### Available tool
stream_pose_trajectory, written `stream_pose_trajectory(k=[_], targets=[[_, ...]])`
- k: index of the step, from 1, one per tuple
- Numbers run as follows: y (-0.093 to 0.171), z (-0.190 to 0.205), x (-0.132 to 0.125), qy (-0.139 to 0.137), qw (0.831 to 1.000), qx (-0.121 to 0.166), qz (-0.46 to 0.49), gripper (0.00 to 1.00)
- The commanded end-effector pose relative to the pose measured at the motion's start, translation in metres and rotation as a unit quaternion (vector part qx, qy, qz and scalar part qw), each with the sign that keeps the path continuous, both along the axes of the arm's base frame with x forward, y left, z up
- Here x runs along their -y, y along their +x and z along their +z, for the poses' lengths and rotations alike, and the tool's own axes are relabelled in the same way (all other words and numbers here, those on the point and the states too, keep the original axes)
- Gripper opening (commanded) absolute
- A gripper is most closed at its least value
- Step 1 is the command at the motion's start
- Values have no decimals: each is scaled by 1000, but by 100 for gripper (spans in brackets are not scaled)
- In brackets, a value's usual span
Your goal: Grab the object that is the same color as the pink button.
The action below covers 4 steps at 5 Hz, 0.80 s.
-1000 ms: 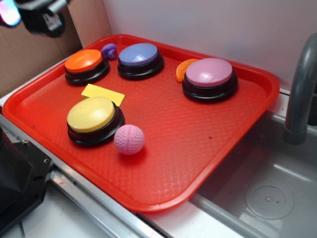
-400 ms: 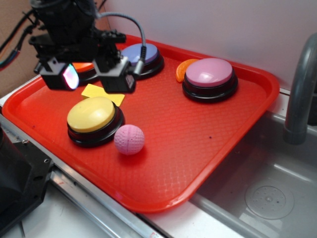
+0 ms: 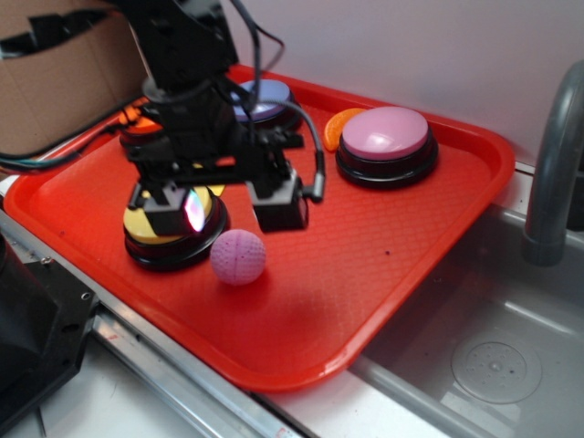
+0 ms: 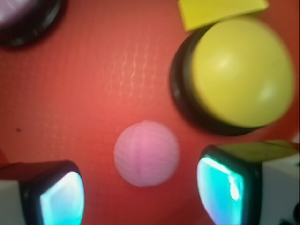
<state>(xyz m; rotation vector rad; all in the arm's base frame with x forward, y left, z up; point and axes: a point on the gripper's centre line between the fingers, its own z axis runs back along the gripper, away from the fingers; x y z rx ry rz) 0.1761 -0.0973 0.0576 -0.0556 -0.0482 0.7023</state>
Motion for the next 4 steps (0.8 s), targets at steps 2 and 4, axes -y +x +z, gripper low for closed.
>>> stream_pose_trajectory(k=[2,4], targets=[[11,-37,4,11,999,-27,38,100],[12,-28,1,6,999,-7,39,0]])
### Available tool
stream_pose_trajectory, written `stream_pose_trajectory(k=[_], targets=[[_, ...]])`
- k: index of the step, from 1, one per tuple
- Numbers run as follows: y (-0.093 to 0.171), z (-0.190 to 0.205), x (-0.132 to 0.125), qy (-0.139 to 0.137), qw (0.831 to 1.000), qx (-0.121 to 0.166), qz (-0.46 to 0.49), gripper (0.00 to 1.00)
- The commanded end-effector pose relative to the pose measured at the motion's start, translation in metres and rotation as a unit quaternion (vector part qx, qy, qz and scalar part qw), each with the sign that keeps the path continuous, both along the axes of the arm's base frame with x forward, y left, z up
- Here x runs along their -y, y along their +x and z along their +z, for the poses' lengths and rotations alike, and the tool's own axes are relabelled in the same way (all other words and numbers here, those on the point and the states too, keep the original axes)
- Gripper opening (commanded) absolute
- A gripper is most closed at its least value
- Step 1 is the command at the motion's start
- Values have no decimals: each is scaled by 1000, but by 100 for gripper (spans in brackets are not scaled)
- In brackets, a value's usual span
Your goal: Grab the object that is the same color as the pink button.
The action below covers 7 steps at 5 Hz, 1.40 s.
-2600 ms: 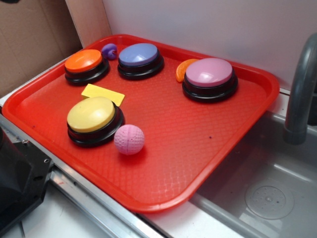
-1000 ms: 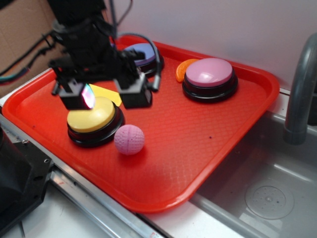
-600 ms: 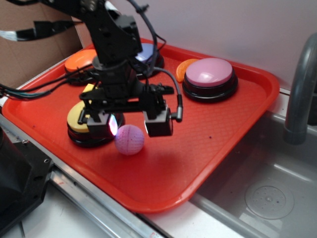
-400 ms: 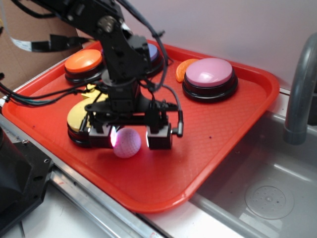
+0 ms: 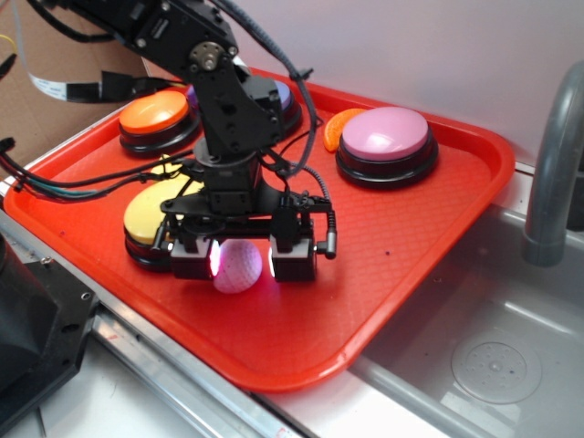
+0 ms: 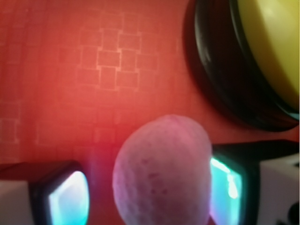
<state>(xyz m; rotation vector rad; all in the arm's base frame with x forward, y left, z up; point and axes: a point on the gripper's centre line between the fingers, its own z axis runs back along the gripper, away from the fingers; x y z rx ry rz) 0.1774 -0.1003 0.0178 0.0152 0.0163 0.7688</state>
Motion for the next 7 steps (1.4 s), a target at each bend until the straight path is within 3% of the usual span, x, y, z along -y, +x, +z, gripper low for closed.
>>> stream_pose_trajectory(k=[1,3,4,5,7], targets=[[17,33,-5,-16,998,58,-36,0],[41,102,-26,4,987,82,-141,0],[52,133,-45,-6,979,93,-183,0],[60,167,-73,3,970,118,-211,0],[63,184,-107,-14,959,154,-237,0]])
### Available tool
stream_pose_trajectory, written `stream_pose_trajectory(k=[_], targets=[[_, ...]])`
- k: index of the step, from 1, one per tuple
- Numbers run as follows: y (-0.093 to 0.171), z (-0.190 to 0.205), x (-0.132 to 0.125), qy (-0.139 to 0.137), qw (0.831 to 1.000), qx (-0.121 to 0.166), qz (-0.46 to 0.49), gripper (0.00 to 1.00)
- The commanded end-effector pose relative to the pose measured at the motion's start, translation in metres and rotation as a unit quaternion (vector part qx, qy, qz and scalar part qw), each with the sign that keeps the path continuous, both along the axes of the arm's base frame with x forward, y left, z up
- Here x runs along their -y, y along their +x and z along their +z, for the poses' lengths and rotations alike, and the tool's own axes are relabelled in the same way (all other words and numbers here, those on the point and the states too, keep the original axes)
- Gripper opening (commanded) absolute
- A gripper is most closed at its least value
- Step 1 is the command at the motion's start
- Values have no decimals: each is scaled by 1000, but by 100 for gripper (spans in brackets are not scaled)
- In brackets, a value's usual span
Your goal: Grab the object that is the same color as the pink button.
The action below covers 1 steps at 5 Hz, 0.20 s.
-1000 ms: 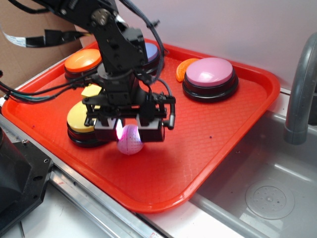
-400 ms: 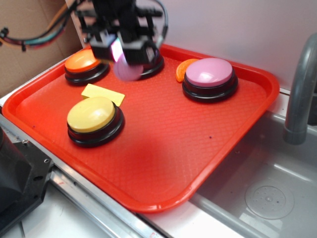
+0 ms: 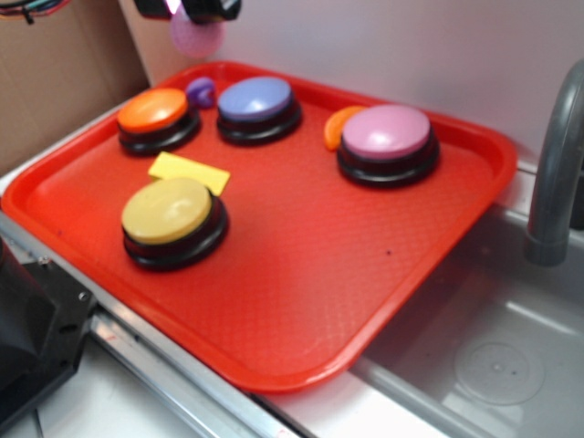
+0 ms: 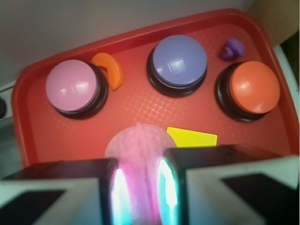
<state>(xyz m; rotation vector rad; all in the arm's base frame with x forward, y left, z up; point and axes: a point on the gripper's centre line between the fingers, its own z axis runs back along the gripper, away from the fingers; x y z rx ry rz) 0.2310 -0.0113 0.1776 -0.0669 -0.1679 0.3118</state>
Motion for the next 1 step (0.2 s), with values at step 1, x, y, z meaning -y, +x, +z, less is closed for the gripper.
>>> stream_pose_trajectory(k=[1], targets=[[11,20,-26,-16,999,39,4,0]])
